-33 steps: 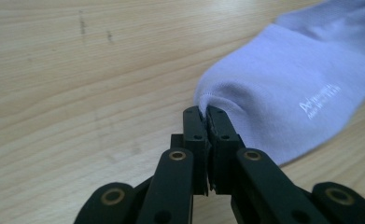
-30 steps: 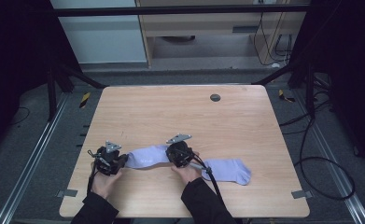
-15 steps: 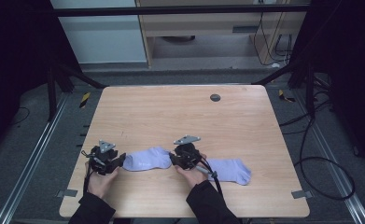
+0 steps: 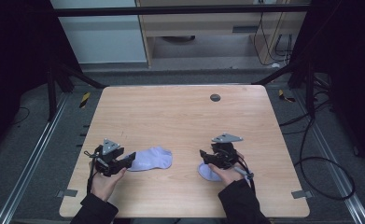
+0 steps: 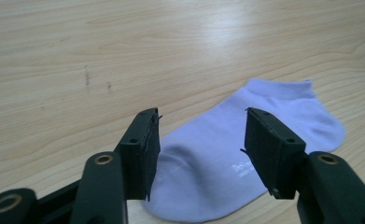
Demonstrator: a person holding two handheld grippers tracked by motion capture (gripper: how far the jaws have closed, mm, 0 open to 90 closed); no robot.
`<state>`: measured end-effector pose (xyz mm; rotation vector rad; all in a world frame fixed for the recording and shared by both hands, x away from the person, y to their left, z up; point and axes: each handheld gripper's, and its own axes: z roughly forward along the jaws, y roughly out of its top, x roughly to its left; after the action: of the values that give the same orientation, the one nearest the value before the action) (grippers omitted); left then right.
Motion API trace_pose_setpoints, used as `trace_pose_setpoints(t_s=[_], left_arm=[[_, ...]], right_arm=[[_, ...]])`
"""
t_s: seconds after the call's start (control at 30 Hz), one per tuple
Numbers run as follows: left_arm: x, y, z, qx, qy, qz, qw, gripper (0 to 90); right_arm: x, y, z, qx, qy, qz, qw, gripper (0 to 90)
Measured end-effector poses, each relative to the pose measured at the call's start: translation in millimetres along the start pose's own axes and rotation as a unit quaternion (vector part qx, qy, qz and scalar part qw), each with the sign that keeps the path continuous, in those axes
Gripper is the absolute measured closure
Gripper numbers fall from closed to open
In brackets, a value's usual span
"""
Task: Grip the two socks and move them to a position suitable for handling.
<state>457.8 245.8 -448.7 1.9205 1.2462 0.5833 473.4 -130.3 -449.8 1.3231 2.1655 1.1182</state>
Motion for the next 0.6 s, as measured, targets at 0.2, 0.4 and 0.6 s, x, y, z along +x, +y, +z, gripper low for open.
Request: trace_pose_setpoints(t_s=[0.2,0.4,0.6], left_arm=[[-14.9,6.0,2.0,0.003,-0.015,0.015,0.9998,44.4],[-32.9,12.0,10.5,0.009,-0.032,0.028,0.9991,44.3],[-56.9,17.0,23.6,0.016,-0.048,0.050,0.9975,42.9]], right_arm=[[-26.4,-19.0,-23.8,0.003,-0.023,0.008,0.9997,43.6],[-47.6,-36.6,-40.5,0.005,-0.036,0.013,0.9993,42.2],[-63.7,-51.3,-50.7,0.007,-0.053,0.016,0.9984,39.2]])
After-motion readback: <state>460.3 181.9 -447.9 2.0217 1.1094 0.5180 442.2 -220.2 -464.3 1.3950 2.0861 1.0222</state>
